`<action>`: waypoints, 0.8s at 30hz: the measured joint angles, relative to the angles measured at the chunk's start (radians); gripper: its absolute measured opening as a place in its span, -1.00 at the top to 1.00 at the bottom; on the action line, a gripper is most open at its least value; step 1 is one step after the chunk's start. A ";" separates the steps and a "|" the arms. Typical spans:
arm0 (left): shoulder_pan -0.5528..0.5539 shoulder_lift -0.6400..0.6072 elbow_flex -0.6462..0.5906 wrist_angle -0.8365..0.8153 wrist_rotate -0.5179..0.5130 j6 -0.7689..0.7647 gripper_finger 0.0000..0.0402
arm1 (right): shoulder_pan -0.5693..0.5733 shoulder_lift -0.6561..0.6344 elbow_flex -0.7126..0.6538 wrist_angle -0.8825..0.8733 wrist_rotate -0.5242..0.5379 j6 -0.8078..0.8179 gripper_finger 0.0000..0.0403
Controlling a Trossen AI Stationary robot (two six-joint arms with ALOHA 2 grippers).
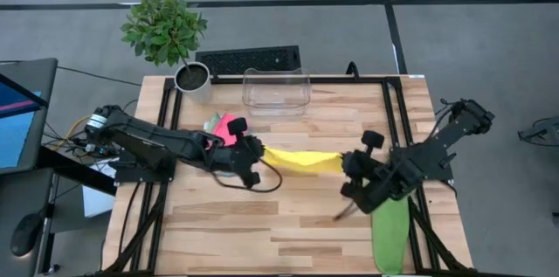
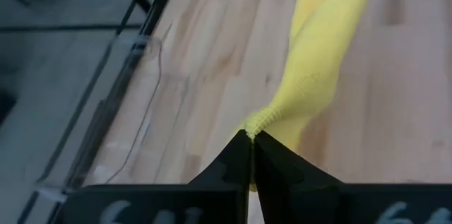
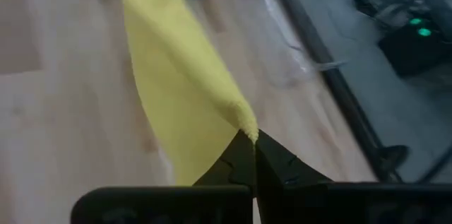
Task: Fold microfiber towels
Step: Fold the yellow microfiber cloth
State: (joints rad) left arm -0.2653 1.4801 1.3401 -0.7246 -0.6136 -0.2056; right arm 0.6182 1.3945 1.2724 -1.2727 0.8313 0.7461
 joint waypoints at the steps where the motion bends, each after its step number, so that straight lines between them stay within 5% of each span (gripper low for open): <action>1: 0.015 0.014 -0.001 -0.005 0.002 0.002 0.98 | -0.023 0.000 0.000 0.000 0.003 -0.012 0.90; 4: 0.049 0.041 -0.001 -0.011 0.007 -0.032 0.98 | -0.075 0.000 0.000 0.015 0.004 -0.018 0.91; 9: 0.021 0.052 -0.001 -0.052 0.164 -0.149 0.99 | -0.030 0.000 0.000 0.123 -0.103 -0.037 0.92; 17: -0.182 0.052 -0.001 -0.056 0.222 -0.435 1.00 | 0.175 0.079 0.000 0.405 -0.261 0.159 0.93; 24: -0.349 0.052 0.044 0.033 0.227 -0.559 1.00 | 0.293 0.180 0.015 0.677 -0.292 0.141 0.90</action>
State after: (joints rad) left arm -0.6146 1.5326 1.3845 -0.6913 -0.3867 -0.7647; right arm 0.9115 1.5746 1.2876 -0.5959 0.5388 0.8876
